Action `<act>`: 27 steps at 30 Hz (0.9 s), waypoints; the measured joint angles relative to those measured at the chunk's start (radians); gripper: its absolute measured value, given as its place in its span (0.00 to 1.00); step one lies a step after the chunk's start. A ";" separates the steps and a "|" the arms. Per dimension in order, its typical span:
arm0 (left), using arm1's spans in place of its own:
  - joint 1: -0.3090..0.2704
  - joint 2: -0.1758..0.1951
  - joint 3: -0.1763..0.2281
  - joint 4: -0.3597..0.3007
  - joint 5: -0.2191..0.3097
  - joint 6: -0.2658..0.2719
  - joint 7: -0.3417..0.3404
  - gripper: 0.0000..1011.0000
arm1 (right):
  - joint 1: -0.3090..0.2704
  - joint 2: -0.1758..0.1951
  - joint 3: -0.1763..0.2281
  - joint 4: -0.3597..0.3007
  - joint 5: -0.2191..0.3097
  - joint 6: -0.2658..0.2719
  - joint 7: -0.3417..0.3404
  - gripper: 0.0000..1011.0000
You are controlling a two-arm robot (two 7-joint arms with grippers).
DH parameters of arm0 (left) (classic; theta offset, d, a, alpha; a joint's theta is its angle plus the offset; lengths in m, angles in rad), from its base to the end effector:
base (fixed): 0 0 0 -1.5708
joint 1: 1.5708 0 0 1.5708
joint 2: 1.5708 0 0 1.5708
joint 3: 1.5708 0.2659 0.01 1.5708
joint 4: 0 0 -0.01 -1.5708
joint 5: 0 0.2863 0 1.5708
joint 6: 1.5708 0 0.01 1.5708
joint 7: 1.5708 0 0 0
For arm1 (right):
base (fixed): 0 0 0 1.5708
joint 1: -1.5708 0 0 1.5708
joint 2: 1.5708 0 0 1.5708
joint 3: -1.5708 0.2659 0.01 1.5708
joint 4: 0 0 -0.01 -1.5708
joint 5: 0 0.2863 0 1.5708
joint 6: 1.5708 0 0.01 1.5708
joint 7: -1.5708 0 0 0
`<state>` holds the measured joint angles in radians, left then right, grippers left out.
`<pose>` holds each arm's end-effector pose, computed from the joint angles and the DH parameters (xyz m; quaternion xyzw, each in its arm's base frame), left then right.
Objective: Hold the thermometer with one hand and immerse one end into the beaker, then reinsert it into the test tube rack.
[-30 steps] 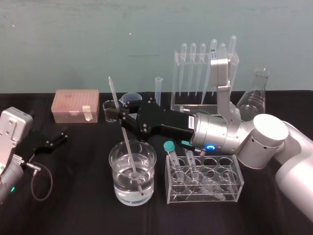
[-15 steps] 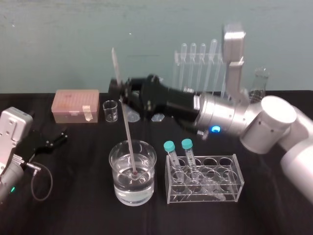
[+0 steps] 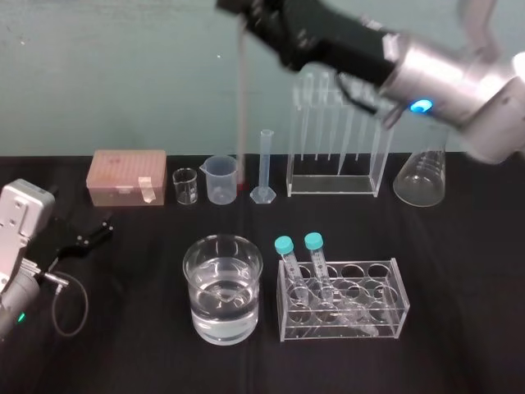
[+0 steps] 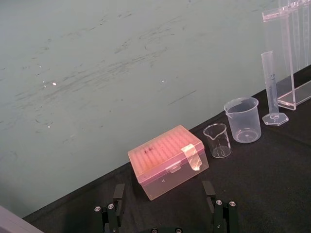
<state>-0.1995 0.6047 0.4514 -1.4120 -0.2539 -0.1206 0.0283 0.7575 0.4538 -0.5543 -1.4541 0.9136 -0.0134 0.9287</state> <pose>0.3329 0.0749 -0.2785 0.1415 -0.1325 0.5799 0.7913 0.4269 0.0073 -0.0763 0.1671 -0.1054 -0.0741 0.9775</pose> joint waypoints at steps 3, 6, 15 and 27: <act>0.000 0.000 0.000 0.000 0.000 0.000 0.000 1.00 | 0.000 0.038 0.023 -0.015 0.000 -0.002 -0.033 0.06; 0.000 0.000 0.000 0.000 0.000 0.000 0.000 1.00 | -0.018 0.076 0.044 -0.028 0.002 0.000 -0.070 0.06; 0.000 0.000 0.000 0.000 0.000 0.000 0.000 1.00 | -0.181 0.226 0.139 -0.114 0.023 0.014 -0.210 0.06; 0.000 0.000 0.000 0.000 0.000 0.000 0.000 1.00 | -0.366 0.302 0.192 -0.214 0.058 0.017 -0.249 0.06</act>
<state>-0.1995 0.6047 0.4514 -1.4120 -0.2539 -0.1206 0.0283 0.3912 0.7555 -0.3623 -1.6679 0.9714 0.0040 0.6794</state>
